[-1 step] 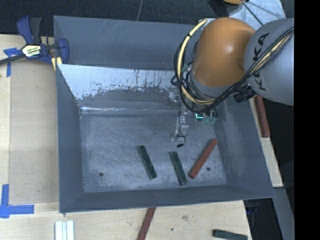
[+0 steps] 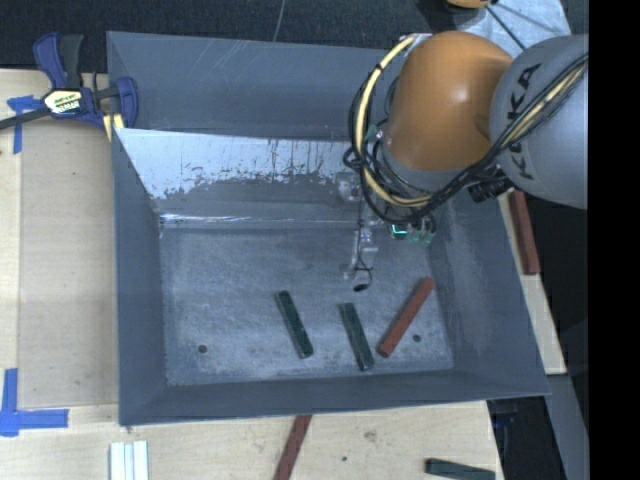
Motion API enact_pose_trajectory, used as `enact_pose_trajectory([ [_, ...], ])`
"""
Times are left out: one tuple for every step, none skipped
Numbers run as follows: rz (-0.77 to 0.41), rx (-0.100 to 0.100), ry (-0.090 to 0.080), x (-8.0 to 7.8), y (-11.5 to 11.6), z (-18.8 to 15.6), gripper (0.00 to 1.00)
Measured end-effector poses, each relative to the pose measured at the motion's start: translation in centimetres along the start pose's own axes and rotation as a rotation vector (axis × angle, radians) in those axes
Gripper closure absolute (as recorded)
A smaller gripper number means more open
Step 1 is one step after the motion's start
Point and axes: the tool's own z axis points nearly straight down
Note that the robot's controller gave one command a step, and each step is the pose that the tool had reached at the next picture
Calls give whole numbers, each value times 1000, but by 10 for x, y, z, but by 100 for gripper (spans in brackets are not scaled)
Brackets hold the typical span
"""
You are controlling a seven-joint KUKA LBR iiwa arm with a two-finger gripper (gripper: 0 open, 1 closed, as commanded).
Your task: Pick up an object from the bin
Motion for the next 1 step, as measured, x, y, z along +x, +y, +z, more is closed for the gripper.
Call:
enact_pose_trajectory([
  [-29, -3, -10, 9, -12, 10, 0],
])
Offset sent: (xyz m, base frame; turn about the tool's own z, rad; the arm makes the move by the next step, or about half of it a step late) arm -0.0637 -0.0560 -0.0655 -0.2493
